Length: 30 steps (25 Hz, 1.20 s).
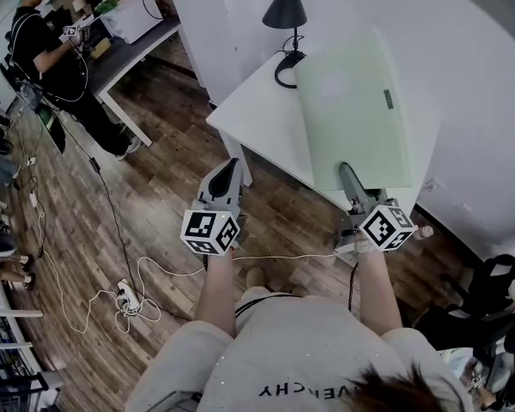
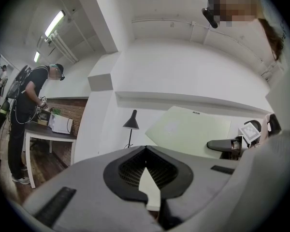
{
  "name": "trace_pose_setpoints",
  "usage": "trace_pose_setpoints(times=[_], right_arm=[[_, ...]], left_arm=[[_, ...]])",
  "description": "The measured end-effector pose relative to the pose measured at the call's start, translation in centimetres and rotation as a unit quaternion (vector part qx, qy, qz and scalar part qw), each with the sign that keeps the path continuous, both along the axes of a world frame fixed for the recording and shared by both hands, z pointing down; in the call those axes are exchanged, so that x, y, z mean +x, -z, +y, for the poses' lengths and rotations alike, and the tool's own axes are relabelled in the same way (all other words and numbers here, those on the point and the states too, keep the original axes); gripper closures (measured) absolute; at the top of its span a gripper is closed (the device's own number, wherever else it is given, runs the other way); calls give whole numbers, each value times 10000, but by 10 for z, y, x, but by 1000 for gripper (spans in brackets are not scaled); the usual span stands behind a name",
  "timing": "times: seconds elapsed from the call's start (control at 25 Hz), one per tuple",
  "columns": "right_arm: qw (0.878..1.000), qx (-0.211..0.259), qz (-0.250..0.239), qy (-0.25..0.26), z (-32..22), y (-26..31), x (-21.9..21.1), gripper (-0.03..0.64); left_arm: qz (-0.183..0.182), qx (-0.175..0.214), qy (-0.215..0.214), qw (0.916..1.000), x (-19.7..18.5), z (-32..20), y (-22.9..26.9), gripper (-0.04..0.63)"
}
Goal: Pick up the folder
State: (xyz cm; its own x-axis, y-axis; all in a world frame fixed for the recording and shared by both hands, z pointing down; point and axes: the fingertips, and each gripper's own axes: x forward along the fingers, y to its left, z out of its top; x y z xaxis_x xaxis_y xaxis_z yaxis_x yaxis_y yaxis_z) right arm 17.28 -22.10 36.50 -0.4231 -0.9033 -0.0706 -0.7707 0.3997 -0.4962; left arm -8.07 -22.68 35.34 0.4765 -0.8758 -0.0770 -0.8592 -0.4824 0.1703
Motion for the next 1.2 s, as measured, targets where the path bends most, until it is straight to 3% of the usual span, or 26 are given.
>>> trace_pose_setpoints(times=[1.2], right_arm=[[9998,-46,178,-82,24,-12,-8,342]], left_arm=[[20,-218,110,9997,-24,25,-18,597]])
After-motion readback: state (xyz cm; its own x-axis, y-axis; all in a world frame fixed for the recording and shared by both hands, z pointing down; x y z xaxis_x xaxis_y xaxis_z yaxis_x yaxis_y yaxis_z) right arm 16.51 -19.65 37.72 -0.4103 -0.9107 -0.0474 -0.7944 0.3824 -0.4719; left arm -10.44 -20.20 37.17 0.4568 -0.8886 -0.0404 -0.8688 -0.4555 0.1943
